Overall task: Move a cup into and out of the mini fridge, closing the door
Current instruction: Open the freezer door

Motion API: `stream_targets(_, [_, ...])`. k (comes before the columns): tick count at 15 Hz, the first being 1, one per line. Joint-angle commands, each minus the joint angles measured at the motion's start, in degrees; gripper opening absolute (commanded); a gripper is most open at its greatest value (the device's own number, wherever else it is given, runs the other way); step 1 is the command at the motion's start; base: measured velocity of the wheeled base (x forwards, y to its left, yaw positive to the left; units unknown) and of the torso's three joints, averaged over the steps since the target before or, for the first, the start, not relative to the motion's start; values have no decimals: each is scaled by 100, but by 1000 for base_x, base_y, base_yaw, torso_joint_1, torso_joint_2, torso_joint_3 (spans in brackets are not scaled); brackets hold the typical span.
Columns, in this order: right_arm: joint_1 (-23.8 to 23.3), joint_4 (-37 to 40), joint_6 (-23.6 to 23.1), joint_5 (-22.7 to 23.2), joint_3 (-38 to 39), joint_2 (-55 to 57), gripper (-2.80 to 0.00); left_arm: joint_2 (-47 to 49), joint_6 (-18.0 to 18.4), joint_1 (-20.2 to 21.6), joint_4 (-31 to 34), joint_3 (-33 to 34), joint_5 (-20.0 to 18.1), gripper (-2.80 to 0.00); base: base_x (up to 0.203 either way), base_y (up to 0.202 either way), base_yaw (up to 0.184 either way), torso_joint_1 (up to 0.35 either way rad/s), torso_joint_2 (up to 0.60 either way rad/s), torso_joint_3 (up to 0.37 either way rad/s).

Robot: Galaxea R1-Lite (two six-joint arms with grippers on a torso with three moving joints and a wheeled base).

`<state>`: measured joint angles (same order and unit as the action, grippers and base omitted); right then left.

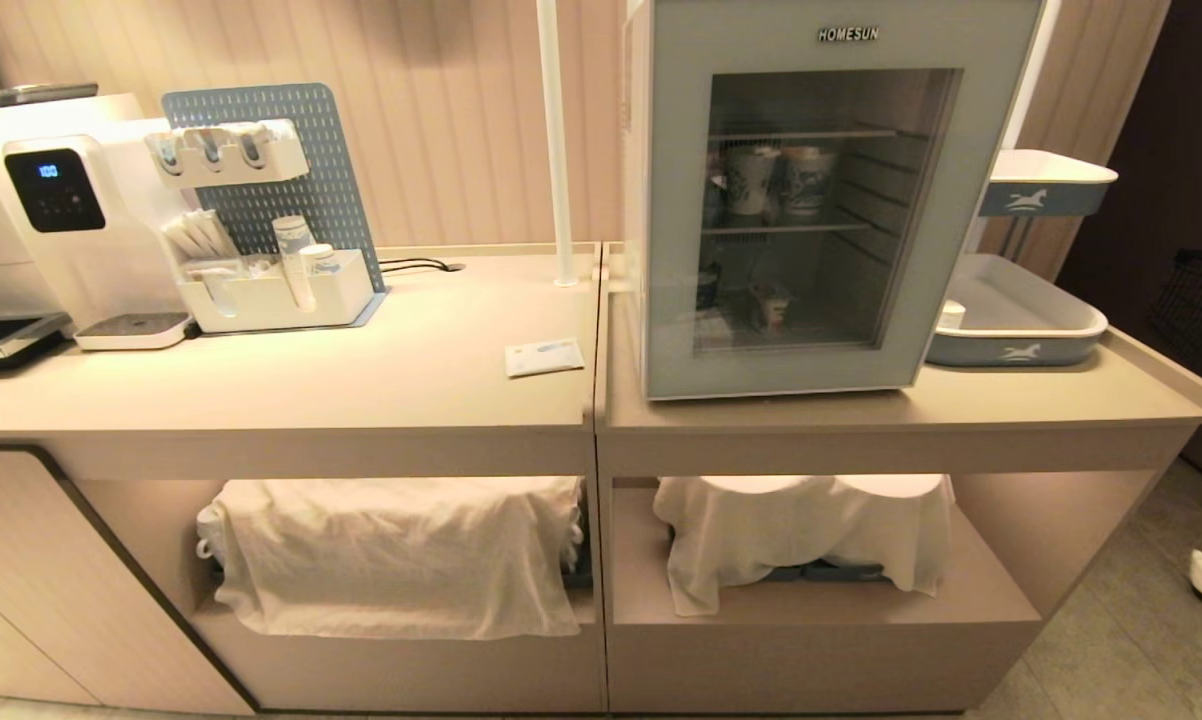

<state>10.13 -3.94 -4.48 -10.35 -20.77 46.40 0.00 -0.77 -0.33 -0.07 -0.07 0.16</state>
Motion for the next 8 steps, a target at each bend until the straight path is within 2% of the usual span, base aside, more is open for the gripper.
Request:
stream_targets(1, [-236, 265, -10, 12, 278, -1110, -280, 0, -2, -1, -1, 6, 2, -280, 0, 0, 0, 0, 0, 0])
stream_targets(6, [-493, 1470, 79, 89, 370, -2784, -280, 0, -2, -2, -1, -1, 2, -280, 0, 0, 0, 0, 0, 0])
stream_targets(8, [-560, 1544, 522, 55, 566, -2970, -280, 0, -2, -1, -1, -1, 2, -280, 0, 0, 0, 0, 0, 0])
